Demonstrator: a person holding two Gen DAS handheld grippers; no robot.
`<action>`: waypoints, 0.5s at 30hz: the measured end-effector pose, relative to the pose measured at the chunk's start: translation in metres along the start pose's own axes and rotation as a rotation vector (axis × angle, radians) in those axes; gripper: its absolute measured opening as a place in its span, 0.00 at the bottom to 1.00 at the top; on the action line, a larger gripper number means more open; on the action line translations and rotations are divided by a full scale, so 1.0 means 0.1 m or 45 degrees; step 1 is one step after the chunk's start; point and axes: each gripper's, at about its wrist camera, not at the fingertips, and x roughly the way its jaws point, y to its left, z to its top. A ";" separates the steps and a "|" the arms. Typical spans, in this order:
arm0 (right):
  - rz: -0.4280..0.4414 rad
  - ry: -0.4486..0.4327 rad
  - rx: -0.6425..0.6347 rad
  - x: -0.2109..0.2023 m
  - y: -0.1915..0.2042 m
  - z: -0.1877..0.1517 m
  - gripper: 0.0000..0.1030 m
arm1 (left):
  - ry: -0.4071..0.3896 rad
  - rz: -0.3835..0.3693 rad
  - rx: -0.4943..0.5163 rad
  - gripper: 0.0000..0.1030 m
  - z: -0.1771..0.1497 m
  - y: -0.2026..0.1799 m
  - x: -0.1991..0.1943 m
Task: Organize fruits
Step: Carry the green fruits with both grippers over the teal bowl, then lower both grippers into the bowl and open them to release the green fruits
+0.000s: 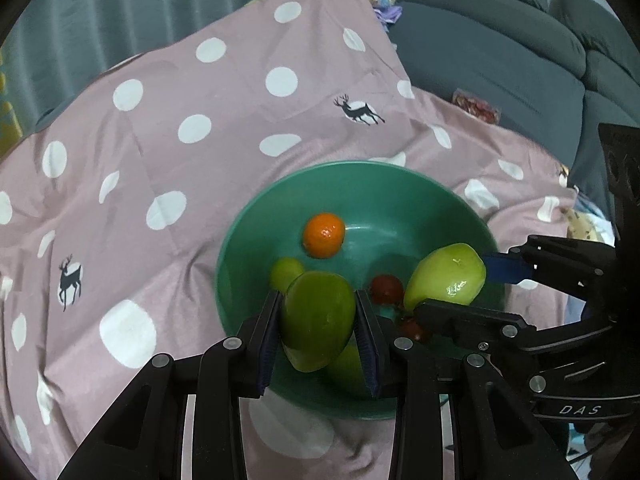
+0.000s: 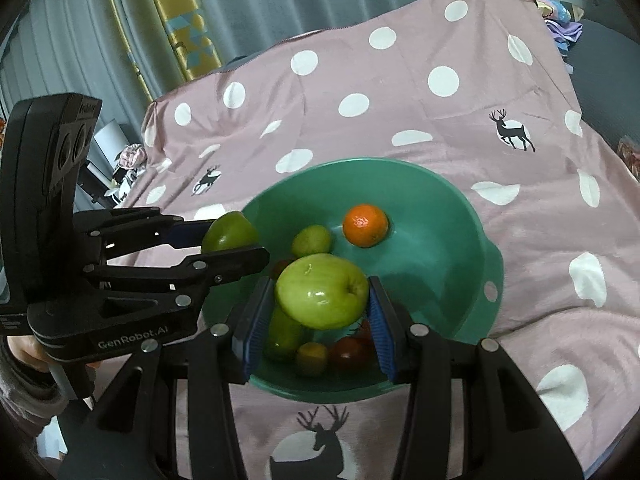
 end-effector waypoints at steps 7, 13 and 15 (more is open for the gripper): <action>-0.033 0.029 -0.032 0.06 -0.05 0.04 0.45 | 0.053 0.024 0.038 0.35 0.05 -0.04 0.12; -0.051 0.046 -0.059 0.09 -0.07 0.07 0.45 | 0.083 0.035 0.059 0.35 0.06 -0.08 0.19; -0.057 0.058 -0.067 0.10 -0.08 0.07 0.45 | 0.091 0.039 0.063 0.35 0.07 -0.08 0.22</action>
